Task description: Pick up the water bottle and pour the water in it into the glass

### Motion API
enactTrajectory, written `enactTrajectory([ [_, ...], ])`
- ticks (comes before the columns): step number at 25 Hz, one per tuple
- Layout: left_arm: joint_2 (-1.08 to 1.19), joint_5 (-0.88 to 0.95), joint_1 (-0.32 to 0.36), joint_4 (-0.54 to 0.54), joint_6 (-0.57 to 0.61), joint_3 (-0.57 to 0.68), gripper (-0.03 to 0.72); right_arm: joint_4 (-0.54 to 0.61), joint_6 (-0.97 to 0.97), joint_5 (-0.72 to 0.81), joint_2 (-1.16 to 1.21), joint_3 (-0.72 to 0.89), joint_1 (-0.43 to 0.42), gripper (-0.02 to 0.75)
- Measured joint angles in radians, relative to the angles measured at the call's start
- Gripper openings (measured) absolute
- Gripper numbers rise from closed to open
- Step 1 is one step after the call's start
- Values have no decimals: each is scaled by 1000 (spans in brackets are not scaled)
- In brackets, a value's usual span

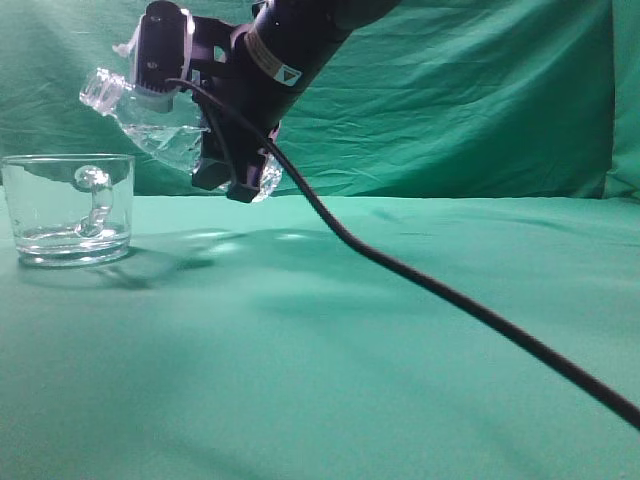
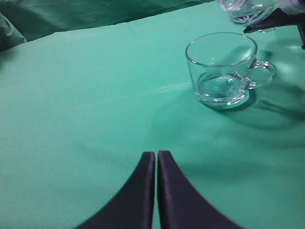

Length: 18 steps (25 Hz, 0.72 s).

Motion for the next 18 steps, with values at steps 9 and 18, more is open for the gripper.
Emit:
enactTrajectory([
  [9, 0, 0, 0, 0, 0, 0, 0, 2, 470, 57, -84, 0, 4, 308],
  [18, 0, 0, 0, 0, 0, 0, 0, 42, 822, 157, -215, 0, 4, 308],
])
